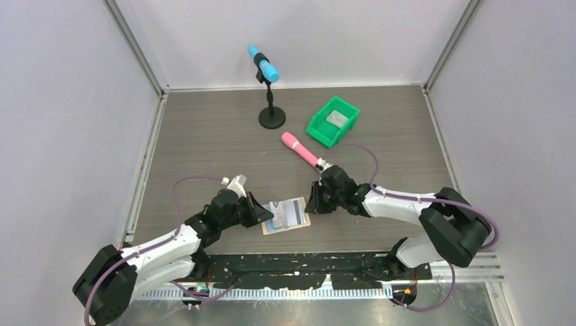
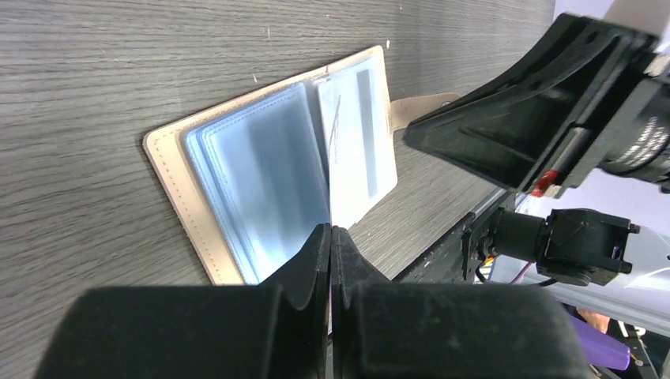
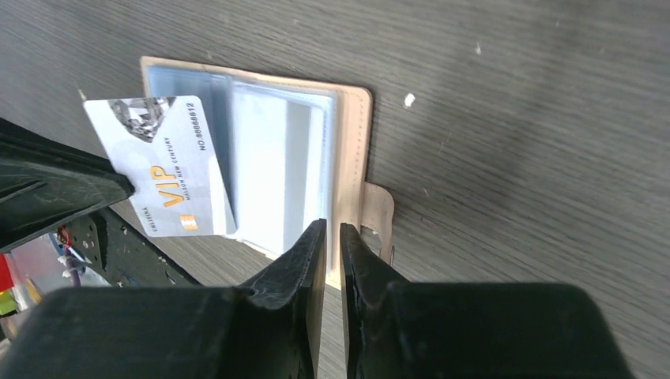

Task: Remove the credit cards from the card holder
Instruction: Remove the credit card from the card holder, then place the credit card in the storage box.

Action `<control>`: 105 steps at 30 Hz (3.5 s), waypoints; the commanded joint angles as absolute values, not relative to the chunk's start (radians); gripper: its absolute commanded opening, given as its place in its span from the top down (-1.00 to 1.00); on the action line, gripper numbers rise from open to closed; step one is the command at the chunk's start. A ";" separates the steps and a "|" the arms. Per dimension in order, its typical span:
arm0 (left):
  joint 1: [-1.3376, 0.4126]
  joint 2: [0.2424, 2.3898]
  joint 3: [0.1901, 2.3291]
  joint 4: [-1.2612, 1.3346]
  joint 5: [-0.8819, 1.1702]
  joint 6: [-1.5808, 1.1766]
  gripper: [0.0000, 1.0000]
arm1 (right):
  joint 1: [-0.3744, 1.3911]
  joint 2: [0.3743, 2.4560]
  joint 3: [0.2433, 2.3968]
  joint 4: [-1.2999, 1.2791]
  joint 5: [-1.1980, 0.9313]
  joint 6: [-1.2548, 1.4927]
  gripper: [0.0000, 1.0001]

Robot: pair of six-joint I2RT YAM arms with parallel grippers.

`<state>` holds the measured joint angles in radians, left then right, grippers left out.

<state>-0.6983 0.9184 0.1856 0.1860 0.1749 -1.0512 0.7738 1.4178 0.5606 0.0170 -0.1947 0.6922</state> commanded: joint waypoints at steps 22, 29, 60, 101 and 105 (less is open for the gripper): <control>-0.680 0.808 0.249 0.212 0.580 -0.837 1.00 | 0.755 1.277 0.916 -0.315 -0.649 0.056 0.06; -0.680 0.820 0.222 0.317 0.634 -0.871 1.00 | 0.755 1.375 0.950 -0.325 -0.767 0.037 -0.05; -0.680 0.760 0.353 0.014 0.484 -0.723 -0.93 | 0.709 1.343 0.905 -0.285 -0.785 0.135 0.89; -0.681 0.592 0.515 -0.531 -0.246 -0.517 -0.99 | 0.248 1.760 1.226 0.206 0.375 0.851 0.90; -0.680 0.592 0.517 -0.533 -0.244 -0.518 -0.99 | 0.241 1.825 1.301 0.172 0.387 0.870 0.89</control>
